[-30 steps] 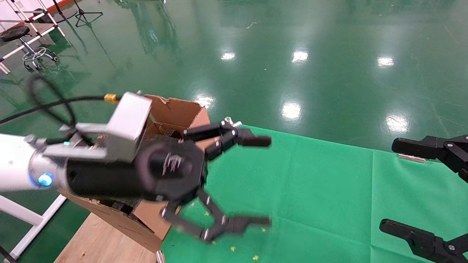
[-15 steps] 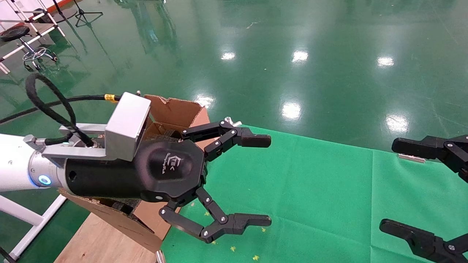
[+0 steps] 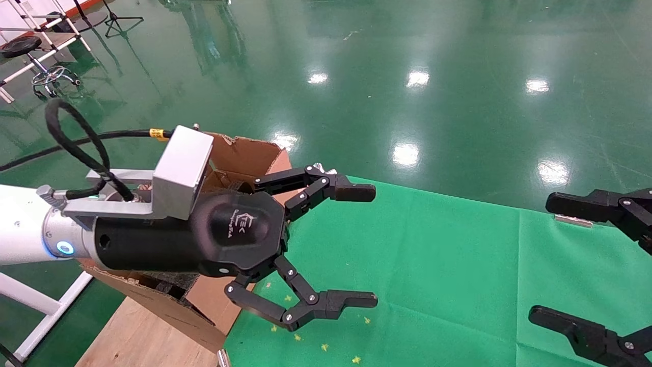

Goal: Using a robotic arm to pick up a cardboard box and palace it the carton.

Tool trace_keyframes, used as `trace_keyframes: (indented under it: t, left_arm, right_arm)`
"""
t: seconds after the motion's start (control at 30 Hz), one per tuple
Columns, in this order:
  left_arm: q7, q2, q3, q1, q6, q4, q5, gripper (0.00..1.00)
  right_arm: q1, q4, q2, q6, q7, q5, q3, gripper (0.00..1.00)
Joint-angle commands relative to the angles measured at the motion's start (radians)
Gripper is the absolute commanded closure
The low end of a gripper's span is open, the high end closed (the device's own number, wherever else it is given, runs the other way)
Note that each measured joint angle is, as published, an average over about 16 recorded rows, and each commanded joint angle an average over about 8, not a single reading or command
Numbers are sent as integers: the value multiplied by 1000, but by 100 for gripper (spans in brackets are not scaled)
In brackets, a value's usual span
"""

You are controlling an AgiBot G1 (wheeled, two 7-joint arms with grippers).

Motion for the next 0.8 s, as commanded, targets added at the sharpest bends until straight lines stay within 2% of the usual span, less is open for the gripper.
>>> trace_keyframes:
  t: [0.03, 0.8]
  left_arm:
    - [0, 0, 0, -1, 0, 1, 1, 0]
    - [-1, 1, 2, -4, -2, 5, 5, 0]
  right_arm:
    - [0, 0, 0, 0, 0, 0, 0, 0]
    - [0, 0, 0, 0, 0, 0, 0, 0]
